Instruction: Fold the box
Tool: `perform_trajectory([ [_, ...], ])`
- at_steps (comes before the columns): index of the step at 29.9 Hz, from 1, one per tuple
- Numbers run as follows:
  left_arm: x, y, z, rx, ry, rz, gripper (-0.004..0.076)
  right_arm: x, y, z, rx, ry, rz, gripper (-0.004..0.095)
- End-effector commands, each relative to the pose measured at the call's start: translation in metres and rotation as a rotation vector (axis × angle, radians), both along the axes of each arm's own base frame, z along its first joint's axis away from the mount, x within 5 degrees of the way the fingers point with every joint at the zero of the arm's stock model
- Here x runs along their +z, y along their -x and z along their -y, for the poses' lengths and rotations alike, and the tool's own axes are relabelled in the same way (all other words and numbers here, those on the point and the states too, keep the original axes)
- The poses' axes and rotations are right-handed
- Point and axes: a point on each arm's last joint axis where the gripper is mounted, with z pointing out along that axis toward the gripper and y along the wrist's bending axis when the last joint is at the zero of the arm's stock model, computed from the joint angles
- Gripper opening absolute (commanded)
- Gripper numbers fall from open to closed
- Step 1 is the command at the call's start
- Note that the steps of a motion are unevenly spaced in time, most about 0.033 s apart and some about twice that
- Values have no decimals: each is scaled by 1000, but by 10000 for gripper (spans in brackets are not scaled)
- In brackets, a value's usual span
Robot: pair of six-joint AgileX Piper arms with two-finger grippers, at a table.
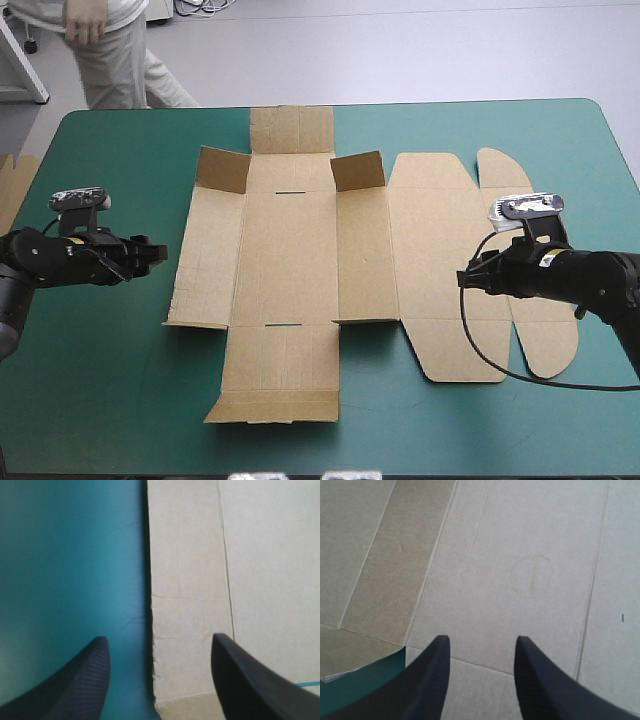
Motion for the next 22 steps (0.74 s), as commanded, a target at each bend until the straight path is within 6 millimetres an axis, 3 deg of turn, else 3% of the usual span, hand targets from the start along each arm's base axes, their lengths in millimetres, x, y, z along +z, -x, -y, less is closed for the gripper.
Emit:
perform_trajectory([
  [1,9,-6,-12,31,112,44,433,16,-1,0,-1,-10,85,403],
  [8,-9,-13,-22,24,304,51,433,16,-1,0,5,-5,81,403],
  [22,-66,-6,-17,37,393,-9,433,14,1,0,14,3,54,403],
])
